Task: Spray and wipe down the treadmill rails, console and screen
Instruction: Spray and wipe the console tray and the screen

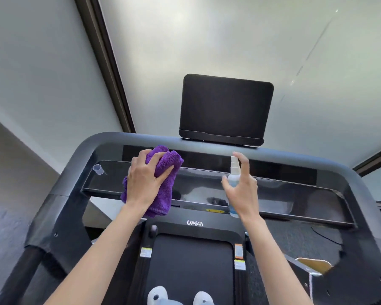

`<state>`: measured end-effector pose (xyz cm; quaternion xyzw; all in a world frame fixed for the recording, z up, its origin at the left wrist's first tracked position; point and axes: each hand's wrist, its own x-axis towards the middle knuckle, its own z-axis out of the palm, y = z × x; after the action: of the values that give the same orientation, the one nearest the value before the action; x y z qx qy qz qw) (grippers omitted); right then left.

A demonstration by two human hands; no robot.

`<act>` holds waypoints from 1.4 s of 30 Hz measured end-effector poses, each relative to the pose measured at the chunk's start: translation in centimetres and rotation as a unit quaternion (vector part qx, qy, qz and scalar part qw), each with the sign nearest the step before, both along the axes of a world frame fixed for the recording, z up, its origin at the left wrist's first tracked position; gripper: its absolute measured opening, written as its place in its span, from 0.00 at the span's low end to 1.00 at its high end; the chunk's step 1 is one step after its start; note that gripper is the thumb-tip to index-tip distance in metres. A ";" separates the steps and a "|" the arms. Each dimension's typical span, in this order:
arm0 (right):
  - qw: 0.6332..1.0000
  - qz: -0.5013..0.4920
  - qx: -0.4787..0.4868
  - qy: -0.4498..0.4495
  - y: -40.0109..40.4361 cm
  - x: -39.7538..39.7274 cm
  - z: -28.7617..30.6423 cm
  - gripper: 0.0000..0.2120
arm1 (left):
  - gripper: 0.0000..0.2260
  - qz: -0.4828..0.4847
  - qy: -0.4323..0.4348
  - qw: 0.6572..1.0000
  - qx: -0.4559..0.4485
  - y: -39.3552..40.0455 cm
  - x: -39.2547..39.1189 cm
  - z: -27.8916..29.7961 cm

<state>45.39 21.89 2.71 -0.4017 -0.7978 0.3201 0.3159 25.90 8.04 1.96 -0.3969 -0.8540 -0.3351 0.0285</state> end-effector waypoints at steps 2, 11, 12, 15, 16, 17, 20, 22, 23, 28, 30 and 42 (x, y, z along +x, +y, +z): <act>1.000 0.016 -0.002 0.010 -0.5 -1.5 -0.1 0.31 | 0.18 0.011 0.009 1.000 -0.024 -0.7 -1.5 -1.4; 0.996 0.077 -0.024 0.023 -3.0 -3.8 -2.2 0.32 | 0.28 0.074 0.083 0.976 -0.186 2.7 -2.3 -6.9; 0.996 0.078 -0.026 0.024 -3.1 -3.9 -2.2 0.32 | 0.25 0.071 0.080 0.978 -0.180 3.4 -2.3 -6.9; 0.996 0.079 -0.031 0.030 -3.2 -4.3 -1.8 0.32 | 0.21 0.051 0.060 0.983 -0.168 4.9 -2.5 -6.4; 0.996 0.077 -0.032 0.031 -3.3 -4.5 -1.6 0.32 | 0.21 0.044 0.051 0.983 -0.169 5.0 -2.6 -6.3; 0.996 0.076 -0.031 0.031 -3.4 -4.6 -1.5 0.32 | 0.21 0.037 0.044 0.984 -0.170 4.9 -2.7 -6.1; 0.996 0.078 -0.029 0.035 -3.8 -5.2 -1.3 0.31 | 0.25 0.024 0.046 0.983 -0.173 2.6 -2.5 -5.8; 0.995 0.085 -0.033 0.045 -4.3 -5.5 -1.2 0.31 | 0.28 0.037 0.062 0.981 -0.179 0.1 -1.9 -6.3; 0.994 0.091 -0.035 0.049 -4.5 -5.6 -1.1 0.32 | 0.27 0.053 0.067 0.982 -0.170 -1.1 -1.6 -6.7; 0.989 0.128 -0.060 0.035 -5.0 -5.8 -1.1 0.35 | 0.25 0.078 0.056 0.981 -0.167 -1.2 -3.2 -6.9; 0.990 0.123 -0.060 0.027 -4.8 -5.6 -1.1 0.36 | 0.25 0.087 0.042 0.981 -0.170 0.6 -4.8 -6.7; 0.995 0.093 -0.043 0.002 -4.3 -4.6 -0.7 0.34 | 0.22 0.131 0.043 0.980 -0.144 2.4 -5.7 -5.8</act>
<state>40.79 17.55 1.98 -0.3388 -0.8164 0.3830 0.2684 20.25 10.39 -3.80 -0.2958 -0.9357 -0.1851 0.0515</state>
